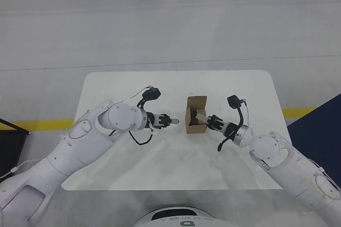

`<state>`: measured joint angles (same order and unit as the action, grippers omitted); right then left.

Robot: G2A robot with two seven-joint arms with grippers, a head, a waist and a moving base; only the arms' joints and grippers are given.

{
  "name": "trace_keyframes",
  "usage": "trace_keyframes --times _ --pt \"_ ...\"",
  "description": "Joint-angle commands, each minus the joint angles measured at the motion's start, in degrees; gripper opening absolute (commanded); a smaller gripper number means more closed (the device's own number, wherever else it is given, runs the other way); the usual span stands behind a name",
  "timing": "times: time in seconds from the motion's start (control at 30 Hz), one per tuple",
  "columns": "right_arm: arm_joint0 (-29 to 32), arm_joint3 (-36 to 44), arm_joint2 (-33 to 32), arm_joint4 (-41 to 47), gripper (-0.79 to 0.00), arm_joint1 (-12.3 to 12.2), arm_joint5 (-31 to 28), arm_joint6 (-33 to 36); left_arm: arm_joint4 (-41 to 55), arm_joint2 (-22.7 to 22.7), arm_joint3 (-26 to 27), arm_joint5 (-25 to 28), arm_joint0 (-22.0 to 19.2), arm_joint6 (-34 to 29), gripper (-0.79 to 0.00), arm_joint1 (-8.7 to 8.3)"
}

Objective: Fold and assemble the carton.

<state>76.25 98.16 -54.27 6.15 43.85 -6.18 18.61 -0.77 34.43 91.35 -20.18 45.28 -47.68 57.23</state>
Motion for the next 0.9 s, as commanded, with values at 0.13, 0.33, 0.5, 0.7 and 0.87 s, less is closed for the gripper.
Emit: trace_keyframes --times 0.13,0.33,0.5,0.7,0.87 --pt "0.28 -1.52 -0.94 0.43 -0.16 0.54 -0.81 0.15 0.11 -5.44 -5.42 -1.76 -5.85 0.54 -0.049 4.58" --pt "1.27 -2.16 -2.19 0.62 -0.154 0.89 -1.88 0.98 -0.64 -10.79 -12.26 -2.54 -10.23 0.53 -0.105 9.63" --pt "2.33 -1.64 -3.34 -0.05 -0.145 1.03 -1.6 0.93 -0.34 -13.04 -17.05 -2.78 -12.54 -0.35 -0.332 12.84" --pt "2.9 -1.17 -4.26 -0.83 -0.142 1.31 -0.68 2.44 -1.39 -15.22 -21.83 -2.58 -14.59 -2.0 -0.542 16.16" --pt "2.86 -1.23 -4.62 -1.26 -0.114 1.74 -0.63 3.39 -2.14 -15.08 -23.55 -2.76 -16.28 -2.99 -0.785 17.92"
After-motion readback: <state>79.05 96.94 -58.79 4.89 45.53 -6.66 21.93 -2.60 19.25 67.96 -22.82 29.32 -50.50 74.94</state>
